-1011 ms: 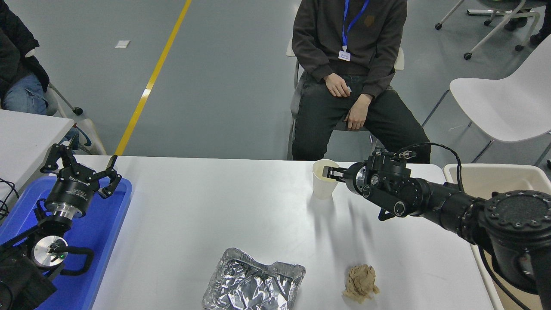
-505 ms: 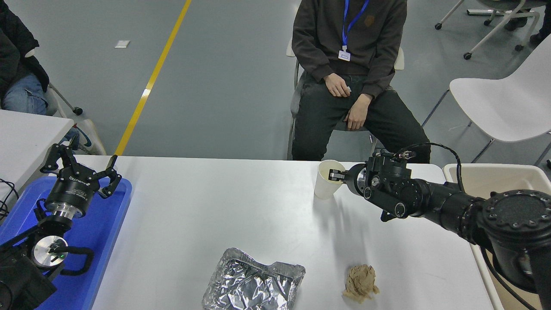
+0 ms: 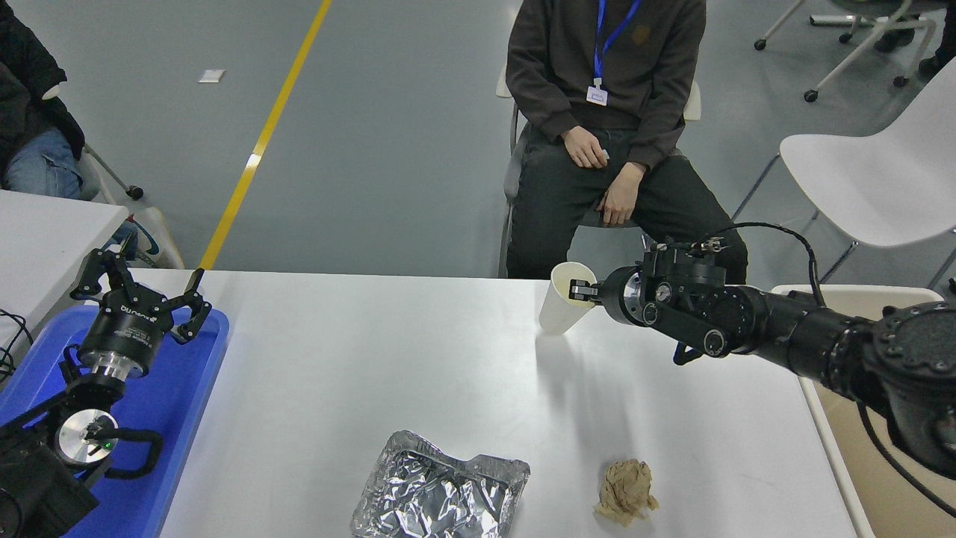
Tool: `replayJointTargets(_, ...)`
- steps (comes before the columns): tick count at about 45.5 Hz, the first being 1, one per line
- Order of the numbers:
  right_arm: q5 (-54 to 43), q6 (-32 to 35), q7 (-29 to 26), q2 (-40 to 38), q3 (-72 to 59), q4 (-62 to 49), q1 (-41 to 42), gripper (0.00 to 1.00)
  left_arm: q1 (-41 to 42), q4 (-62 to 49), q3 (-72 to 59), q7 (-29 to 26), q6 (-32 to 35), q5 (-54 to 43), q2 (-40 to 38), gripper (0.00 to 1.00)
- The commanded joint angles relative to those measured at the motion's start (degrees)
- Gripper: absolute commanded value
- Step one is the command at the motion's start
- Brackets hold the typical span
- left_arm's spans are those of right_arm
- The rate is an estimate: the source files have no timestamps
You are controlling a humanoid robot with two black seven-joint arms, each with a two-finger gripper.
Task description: Clean the table surface
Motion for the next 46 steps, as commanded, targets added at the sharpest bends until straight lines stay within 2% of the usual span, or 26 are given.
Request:
replayJointTargets(1,-0.36,0.42,0.24,-9.64,-0.56,13.78,5.95,0.0,0.04,0.02,0.0,0.01,0.08,0.01,0.01,1.0)
replayJointTargets(21,-0.01,2.8,0.15,-24.23,-5.22,30.13,19.31,0.0,-0.05,0.02,0.0,0.01,-0.01,0.01,0.01,1.0)
replayJointTargets(37,-0.09,5.25,0.15,-34.42,-9.7,38.31,29.41,0.0,0.04,0.02,0.0,0.01,0.08,0.01,0.01,1.0)
replayJointTargets(46,-1.06,6.31,-0.02,-38.56,-9.79,38.75,29.68,0.0,0.04,0.02,0.0,0.01,0.08,0.01,0.01,1.0)
